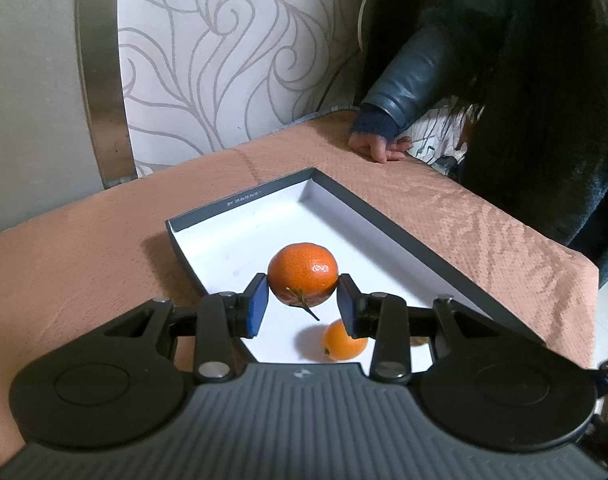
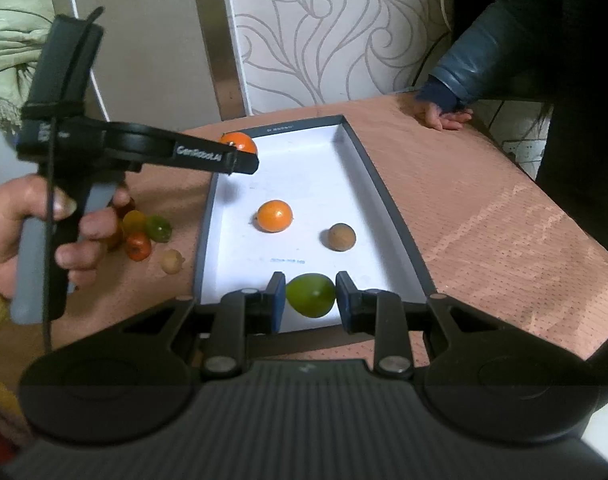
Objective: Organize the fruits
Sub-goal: 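Carry the orange in the left gripper and the lime in the right gripper over the box, then lower the stemmed orange into the white box and open the left gripper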
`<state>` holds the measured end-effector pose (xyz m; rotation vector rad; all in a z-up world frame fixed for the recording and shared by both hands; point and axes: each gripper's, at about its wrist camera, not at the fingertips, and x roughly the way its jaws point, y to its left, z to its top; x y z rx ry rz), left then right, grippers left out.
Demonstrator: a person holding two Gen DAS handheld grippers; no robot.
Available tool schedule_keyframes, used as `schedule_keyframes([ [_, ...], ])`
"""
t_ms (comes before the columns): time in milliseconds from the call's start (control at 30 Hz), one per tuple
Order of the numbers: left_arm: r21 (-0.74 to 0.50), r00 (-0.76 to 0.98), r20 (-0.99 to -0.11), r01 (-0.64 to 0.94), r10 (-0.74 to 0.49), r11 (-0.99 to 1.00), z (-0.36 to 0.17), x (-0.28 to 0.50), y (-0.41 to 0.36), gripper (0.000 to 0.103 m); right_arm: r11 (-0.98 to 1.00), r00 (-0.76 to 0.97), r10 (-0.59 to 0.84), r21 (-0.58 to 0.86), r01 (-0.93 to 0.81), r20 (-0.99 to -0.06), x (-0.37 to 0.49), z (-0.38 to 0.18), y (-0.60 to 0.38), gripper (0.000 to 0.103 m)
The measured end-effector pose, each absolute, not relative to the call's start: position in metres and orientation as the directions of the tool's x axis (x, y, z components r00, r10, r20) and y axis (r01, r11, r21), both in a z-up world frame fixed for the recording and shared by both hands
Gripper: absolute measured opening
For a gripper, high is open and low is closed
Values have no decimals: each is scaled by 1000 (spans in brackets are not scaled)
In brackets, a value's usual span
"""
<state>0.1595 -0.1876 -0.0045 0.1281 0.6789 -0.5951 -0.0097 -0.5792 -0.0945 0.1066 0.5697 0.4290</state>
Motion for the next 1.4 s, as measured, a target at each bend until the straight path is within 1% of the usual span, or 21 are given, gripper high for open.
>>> schedule_keyframes([
  [467,-77,614,-663,513,-428,855,-27,195,-209,43,913,757,408,215,-347,-511,-17,-95,-580,30],
  [1033,-5,610,-701,513,-369,858,-46,212,-233,43,909,752,416,213,-358,-511,-11,-96,-577,30],
  [1233,5,613,-702,514,-363,858,-46,213,-235,43,903,741,429,221,-369,-516,-8,-99,-575,30],
  [1400,15,625,-694,508,-357,861,-44,214,-234,44,899,747,437,220,-378,-501,-7,-96,-575,30],
])
